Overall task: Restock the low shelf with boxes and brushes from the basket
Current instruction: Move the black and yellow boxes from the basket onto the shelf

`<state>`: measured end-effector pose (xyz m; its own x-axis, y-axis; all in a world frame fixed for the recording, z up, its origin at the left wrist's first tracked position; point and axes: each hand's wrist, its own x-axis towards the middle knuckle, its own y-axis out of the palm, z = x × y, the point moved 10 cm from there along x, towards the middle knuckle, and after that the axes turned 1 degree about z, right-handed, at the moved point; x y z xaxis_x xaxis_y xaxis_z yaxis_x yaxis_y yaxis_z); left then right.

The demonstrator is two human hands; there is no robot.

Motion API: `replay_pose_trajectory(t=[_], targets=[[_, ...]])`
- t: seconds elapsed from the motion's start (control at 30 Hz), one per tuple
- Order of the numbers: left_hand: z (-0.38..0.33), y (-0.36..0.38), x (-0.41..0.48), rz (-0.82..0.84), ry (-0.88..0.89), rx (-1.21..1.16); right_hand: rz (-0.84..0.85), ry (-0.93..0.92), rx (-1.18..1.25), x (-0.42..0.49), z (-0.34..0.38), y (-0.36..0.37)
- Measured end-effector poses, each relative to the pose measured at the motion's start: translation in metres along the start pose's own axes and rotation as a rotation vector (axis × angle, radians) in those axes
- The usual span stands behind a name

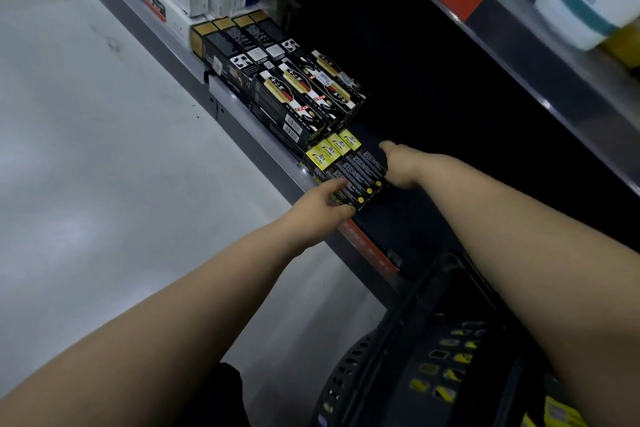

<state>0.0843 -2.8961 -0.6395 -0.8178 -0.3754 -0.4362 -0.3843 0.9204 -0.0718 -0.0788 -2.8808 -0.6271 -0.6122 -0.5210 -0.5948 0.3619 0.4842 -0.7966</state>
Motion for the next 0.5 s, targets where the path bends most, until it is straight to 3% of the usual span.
replay_pose_trajectory(t=[0.17,0.27,0.37,0.5], targets=[[-0.065,-0.005,-0.041,0.077,0.162,-0.063,-0.165,-0.243,0.372,-0.098,0.018,-0.077],[-0.121,-0.006,-0.076,0.103,0.295,-0.027,-0.266,-0.358,0.543,-0.184,0.0,-0.087],[-0.17,0.012,-0.115,0.133,0.428,0.135,-0.33,-0.356,0.762,-0.255,-0.043,-0.066],[-0.196,0.08,-0.16,0.328,0.516,0.395,-0.388,-0.226,1.149,-0.316,-0.114,-0.012]])
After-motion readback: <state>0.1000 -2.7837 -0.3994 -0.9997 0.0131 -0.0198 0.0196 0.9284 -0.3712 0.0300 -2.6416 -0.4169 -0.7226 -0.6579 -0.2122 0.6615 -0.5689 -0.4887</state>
